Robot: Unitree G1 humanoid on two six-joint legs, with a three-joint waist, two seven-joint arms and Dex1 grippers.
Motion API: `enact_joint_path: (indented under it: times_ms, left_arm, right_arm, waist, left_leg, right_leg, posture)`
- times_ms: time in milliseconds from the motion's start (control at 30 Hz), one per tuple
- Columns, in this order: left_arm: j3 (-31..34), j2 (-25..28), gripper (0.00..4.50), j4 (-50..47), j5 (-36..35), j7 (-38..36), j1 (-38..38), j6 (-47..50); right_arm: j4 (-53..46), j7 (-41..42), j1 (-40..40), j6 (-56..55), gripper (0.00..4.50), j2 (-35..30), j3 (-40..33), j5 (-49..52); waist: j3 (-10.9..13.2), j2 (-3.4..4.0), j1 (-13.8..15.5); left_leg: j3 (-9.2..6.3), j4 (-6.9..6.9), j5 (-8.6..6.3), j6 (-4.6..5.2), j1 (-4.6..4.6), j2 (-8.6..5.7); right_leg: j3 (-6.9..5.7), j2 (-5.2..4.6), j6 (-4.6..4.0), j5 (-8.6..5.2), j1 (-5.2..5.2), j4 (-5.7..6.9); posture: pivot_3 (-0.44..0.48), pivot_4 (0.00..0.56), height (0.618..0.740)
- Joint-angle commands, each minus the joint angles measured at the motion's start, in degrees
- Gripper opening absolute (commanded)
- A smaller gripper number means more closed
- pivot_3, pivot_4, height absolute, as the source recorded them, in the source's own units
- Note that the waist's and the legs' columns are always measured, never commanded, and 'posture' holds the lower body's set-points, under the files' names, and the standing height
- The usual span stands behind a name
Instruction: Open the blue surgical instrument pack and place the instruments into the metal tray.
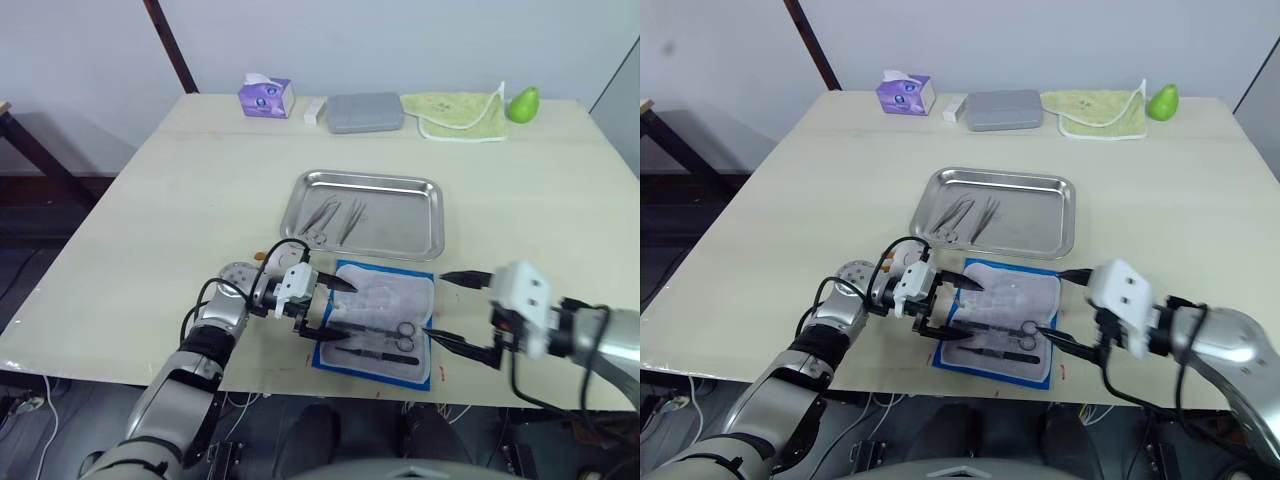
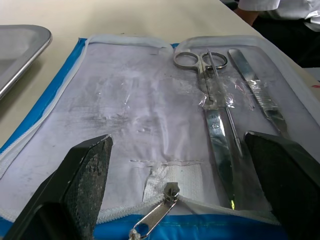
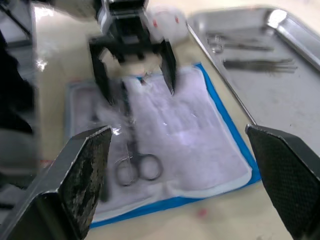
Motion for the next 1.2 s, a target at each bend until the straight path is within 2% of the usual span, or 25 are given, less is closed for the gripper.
enact_joint_path:
  times_ms: [33, 233, 633, 1200]
  left_arm:
    - [-1.93, 0.19, 4.45, -0.23, 2.98, -1.73, 2.27, 1.79]
    - [-2.12, 1.11, 4.45, -3.75, 1.79, -2.79, 3.28, 4.02]
    - [-1.6, 1.57, 4.45, -6.79, 1.65, -2.33, 5.17, 5.51]
    - [-0.89, 1.85, 4.45, -7.56, 1.73, -1.32, 5.04, 7.01]
  right_arm:
    - [2.7, -1.79, -4.85, 1.91, 4.5, 2.33, 6.46, -3.92]
    - [5.13, -0.22, -7.73, 1.34, 4.5, 3.32, 15.17, -9.45]
    - [6.0, -1.05, -8.42, 3.6, 4.5, 5.96, 17.73, -13.27]
    - [5.84, 0.16, -6.57, 3.58, 4.5, 6.44, 21.89, -18.26]
  waist:
    - [0.01, -0.01, 0.08]
    - [0.09, -0.15, -0.22]
    - [0.13, -0.21, -1.12]
    - [0.16, -0.27, -1.29]
  left_leg:
    - [-0.02, 0.0, 0.0, 0.0, -0.05, -0.01]
    - [-0.05, 0.0, 0.0, 0.0, -0.12, -0.04]
    - [-0.06, -0.02, 0.0, 0.01, -0.12, -0.04]
    - [-0.08, -0.02, -0.01, 0.01, -0.12, -0.04]
  right_leg:
    - [-0.02, -0.01, 0.0, 0.0, 0.0, 0.0]
    - [0.03, -0.02, 0.04, -0.02, -0.06, -0.03]
    - [0.03, -0.02, 0.04, -0.03, -0.07, -0.03]
    - [0.01, -0.03, 0.05, -0.03, -0.07, -0.03]
  posture:
    - [0.0, 0.15, 0.74]
    - [0.0, 0.15, 0.74]
    - [0.0, 0.15, 0.74]
    - [0.0, 0.15, 0.74]
